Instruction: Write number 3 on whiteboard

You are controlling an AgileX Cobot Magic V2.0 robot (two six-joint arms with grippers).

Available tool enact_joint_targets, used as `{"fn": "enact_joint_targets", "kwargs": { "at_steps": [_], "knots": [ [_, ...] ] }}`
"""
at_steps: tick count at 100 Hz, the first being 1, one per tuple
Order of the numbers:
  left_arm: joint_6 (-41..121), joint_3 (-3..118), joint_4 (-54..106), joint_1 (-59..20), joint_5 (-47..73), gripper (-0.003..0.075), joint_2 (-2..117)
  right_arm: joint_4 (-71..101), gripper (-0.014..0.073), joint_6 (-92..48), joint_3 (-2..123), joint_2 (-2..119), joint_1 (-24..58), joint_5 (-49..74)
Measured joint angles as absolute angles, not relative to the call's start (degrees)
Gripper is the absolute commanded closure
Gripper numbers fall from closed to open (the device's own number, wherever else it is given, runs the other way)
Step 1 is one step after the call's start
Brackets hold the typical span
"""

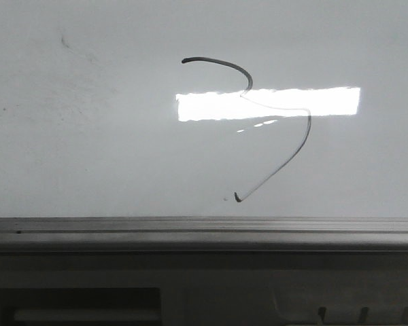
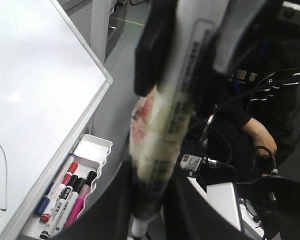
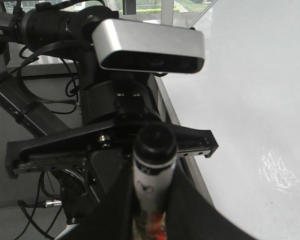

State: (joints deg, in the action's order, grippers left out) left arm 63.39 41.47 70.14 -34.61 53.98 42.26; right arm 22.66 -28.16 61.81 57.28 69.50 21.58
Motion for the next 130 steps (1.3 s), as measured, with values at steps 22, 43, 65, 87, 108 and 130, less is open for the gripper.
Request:
{"fn": "enact_joint_targets", "kwargs": {
  "at_steps": [22, 43, 65, 87, 108, 130],
  "knots": [
    [61.0, 41.5, 68.5, -34.6, 48.1, 0.0741, 42.3, 18.7, 0.0102, -28.3, 61.8, 56.0, 68.6, 22.3],
    [46.4, 40.9, 59.4, -34.6, 32.1, 0.0741, 44.7, 18.7, 0.0111, -28.2, 61.8, 50.0, 63.0, 23.7],
    [43.6, 40.5, 58.2, -34.6, 25.7, 0.0741, 51.7, 18.7, 0.0378, -27.4, 61.8, 46.3, 55.4, 29.0],
    [43.5, 40.2, 58.2, -34.6, 17.0, 0.0741, 58.8, 18.7, 0.0636, -25.5, 61.8, 46.0, 54.0, 36.1],
    [42.2, 40.0, 58.2, -34.6, 12.2, 0.0741, 62.5, 18.7, 0.0636, -25.5, 61.7, 46.0, 53.9, 37.5],
    [42.1, 39.9, 56.4, -34.6, 11.5, 0.0741, 65.8, 18.7, 0.0636, -25.5, 61.7, 46.0, 53.9, 37.8]
  ]
}}
